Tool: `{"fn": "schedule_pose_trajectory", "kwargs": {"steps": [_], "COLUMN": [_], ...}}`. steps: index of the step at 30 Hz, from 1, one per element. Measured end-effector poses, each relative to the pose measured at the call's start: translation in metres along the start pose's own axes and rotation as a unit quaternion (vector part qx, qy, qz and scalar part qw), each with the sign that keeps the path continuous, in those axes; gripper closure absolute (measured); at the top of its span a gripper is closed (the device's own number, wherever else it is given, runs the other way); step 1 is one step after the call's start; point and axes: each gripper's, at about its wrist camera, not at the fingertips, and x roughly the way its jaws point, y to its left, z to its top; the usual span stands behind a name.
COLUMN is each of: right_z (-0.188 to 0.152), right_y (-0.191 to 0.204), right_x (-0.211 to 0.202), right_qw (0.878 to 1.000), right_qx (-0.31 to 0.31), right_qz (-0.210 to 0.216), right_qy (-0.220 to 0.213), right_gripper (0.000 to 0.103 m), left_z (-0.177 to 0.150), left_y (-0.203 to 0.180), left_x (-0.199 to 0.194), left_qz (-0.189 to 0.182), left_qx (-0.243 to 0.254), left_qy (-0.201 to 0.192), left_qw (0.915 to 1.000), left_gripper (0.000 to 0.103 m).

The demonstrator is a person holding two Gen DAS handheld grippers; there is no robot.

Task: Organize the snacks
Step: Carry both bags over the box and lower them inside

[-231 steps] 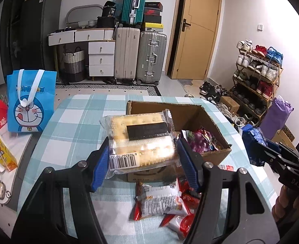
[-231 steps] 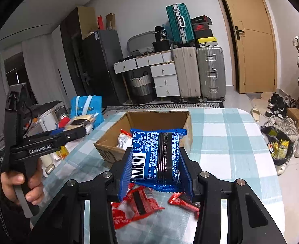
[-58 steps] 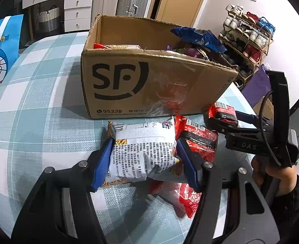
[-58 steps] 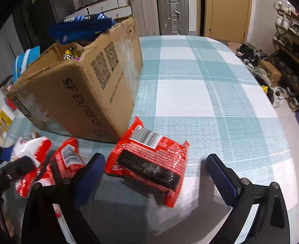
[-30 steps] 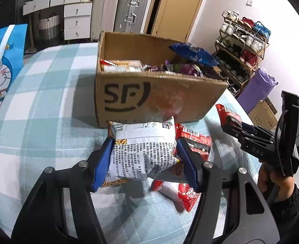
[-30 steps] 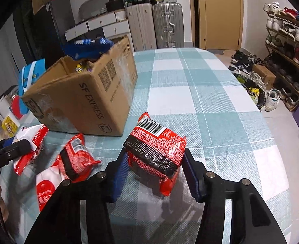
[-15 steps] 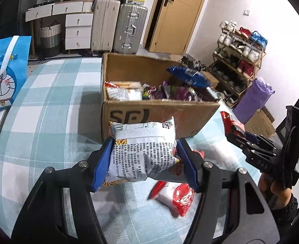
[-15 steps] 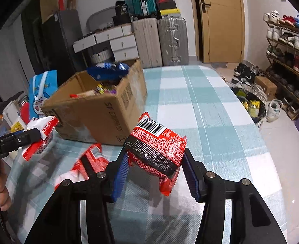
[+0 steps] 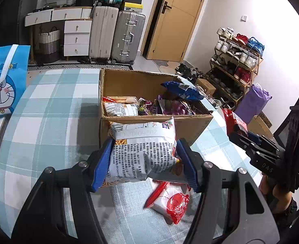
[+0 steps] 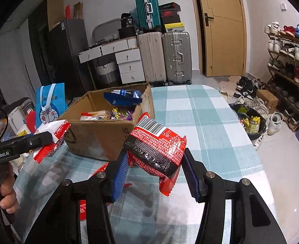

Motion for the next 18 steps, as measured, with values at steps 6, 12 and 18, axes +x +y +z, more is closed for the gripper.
{"fn": "schedule_pose_trajectory", "kwargs": {"steps": [6,12,18], "right_z": [0.006,0.013,0.019], "right_y": [0.009,0.016,0.023], "right_x": [-0.003,-0.004,-0.004], "right_qw": [1.000,1.000,0.999], "right_qx": [-0.008,-0.015,-0.022], "right_qz": [0.009,0.019,0.034], "right_qy": [-0.010,-0.018,-0.020], "right_gripper": [0.051,0.051,0.051], "left_z": [0.003,0.002,0.004], "left_y": [0.003,0.007,0.008], "left_x": [-0.012,-0.027,-0.045], "left_qz": [-0.001,0.009,0.020], "left_qx": [-0.006,-0.012,-0.015], "left_qy": [-0.011,-0.018,-0.034], "left_qw": [0.9999,0.9997,0.9991], "left_gripper": [0.042,0.042,0.042]}}
